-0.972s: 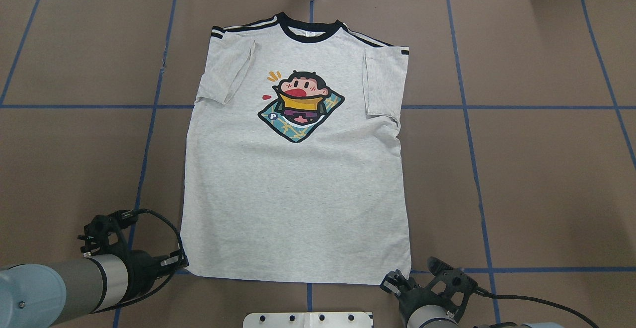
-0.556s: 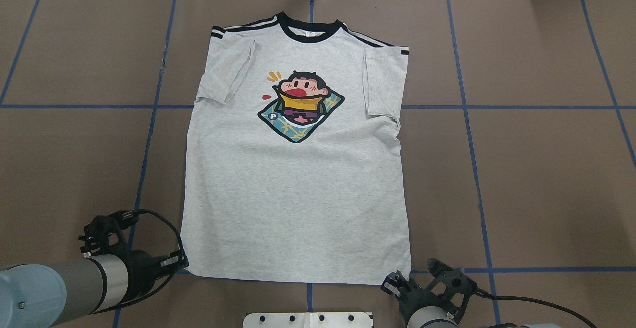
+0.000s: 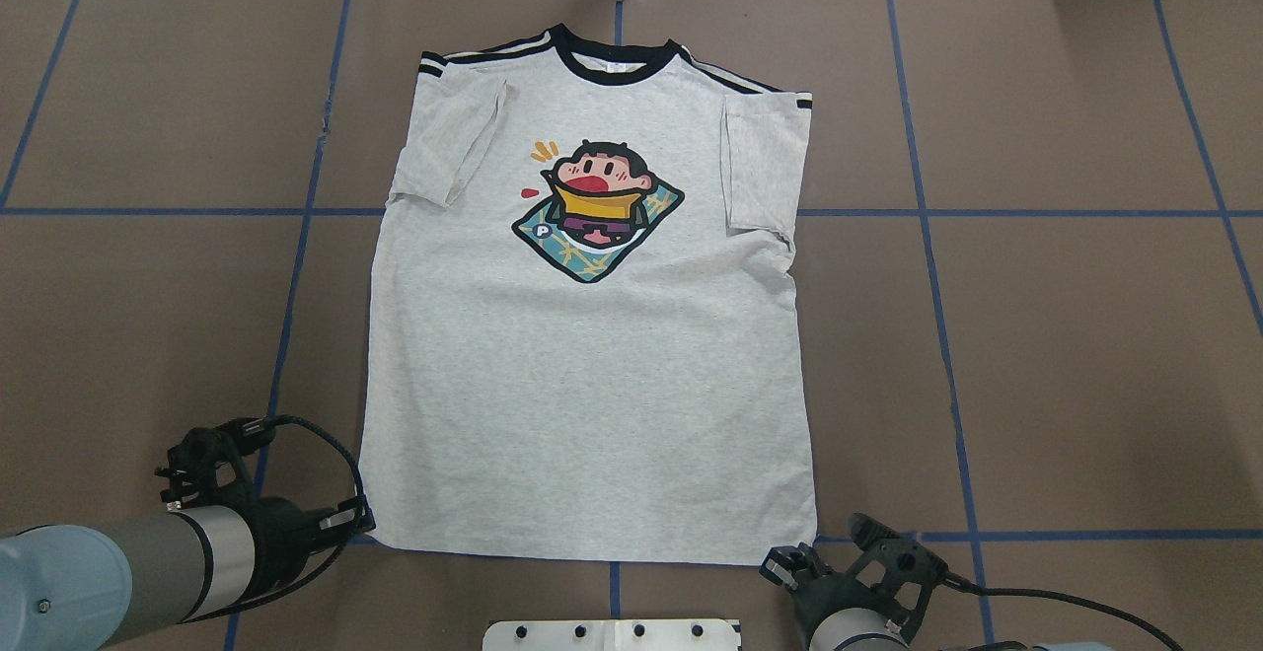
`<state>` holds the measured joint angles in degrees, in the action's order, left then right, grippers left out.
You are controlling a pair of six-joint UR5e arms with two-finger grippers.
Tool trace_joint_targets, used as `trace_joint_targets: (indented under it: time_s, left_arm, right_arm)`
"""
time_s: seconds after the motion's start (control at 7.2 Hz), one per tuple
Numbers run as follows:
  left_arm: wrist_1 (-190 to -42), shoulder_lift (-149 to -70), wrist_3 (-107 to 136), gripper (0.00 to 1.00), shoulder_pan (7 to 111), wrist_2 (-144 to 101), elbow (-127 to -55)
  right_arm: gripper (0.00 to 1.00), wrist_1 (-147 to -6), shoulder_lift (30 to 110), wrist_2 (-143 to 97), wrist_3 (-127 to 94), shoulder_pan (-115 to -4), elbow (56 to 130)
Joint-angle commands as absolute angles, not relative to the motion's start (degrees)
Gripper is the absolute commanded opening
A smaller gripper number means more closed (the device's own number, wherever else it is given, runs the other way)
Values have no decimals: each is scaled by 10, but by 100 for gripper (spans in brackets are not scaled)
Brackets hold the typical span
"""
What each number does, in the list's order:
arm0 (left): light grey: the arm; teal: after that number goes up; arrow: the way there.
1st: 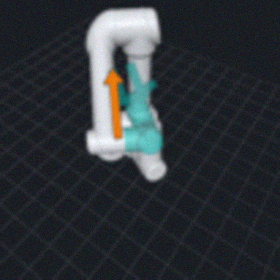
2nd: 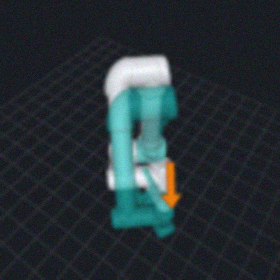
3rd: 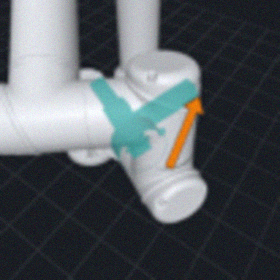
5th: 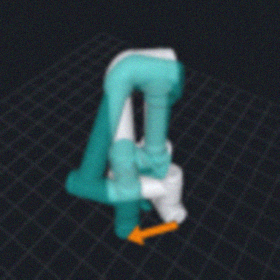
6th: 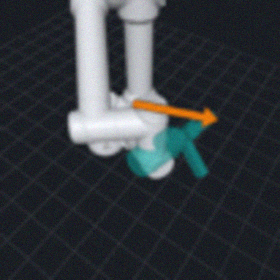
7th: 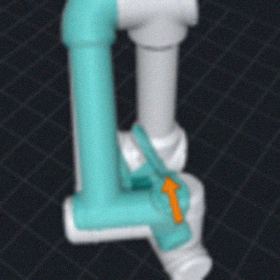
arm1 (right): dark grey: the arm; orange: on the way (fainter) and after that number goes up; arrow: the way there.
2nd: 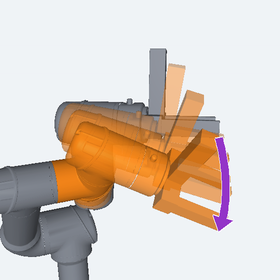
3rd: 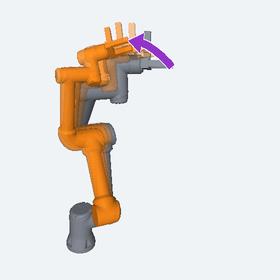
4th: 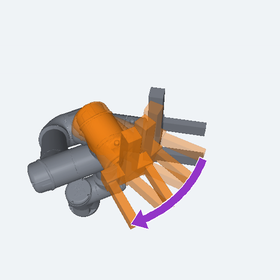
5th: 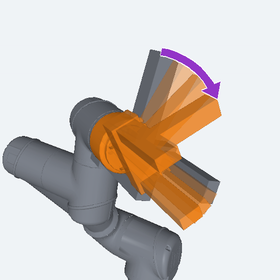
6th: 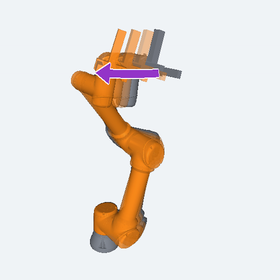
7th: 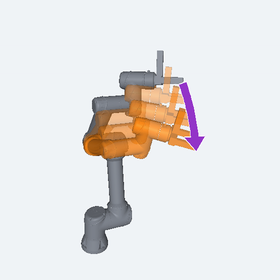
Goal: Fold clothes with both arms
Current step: 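Pinch the hem corners with both grippers, adjusting grip, then lift the hem with both grippers and carry it toward the collar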
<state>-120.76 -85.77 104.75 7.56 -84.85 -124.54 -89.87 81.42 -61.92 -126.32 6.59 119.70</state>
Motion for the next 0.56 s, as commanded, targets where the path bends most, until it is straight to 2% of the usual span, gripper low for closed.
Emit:
trace_joint_targets:
  time_s: [0.0,0.28,0.42]
  left_arm:
    - [-1208,-857,1043,0,77,-852,-1247]
    - [-1183,-841,1021,0,82,-865,-1305]
    - [-1099,-845,1020,0,83,-900,-1389]
  right_arm:
    - [0,-984,808,-626,-1260,64,1248]
    - [0,-1170,806,-688,-1259,66,1432]
    - [0,-1270,785,-715,-1259,66,1528]
